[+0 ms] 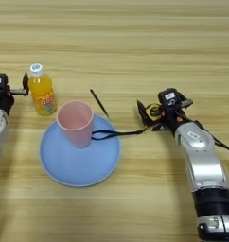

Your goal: Move the objects on the table

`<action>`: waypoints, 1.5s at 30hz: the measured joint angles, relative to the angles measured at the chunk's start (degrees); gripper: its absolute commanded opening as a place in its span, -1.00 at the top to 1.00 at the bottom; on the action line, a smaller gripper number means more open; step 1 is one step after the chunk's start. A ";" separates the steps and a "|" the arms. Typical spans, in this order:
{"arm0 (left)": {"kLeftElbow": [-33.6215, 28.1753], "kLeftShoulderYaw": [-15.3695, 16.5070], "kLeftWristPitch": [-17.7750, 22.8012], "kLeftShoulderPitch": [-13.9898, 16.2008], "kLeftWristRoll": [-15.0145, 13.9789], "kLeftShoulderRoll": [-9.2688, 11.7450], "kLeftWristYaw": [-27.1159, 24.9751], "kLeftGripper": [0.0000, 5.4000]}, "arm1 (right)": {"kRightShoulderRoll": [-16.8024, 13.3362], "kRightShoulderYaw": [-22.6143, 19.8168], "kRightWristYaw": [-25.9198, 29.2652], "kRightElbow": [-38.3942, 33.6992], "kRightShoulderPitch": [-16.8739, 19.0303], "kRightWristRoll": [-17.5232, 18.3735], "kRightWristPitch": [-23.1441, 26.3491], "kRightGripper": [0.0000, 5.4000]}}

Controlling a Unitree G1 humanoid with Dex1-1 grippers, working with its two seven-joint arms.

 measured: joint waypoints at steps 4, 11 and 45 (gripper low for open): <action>0.00 0.00 0.00 0.00 0.00 0.00 0.00 -1.00 | -0.02 -0.27 0.01 2.92 -0.52 -0.35 -0.56 -0.99; 0.00 0.00 0.00 0.00 0.00 0.00 0.00 -1.00 | -0.02 -0.34 0.06 5.84 -1.26 -0.60 -1.50 -0.99; 0.00 -0.07 0.00 0.00 0.02 0.00 0.05 -1.00 | 0.00 -0.72 1.44 1.63 2.69 0.66 4.97 -0.71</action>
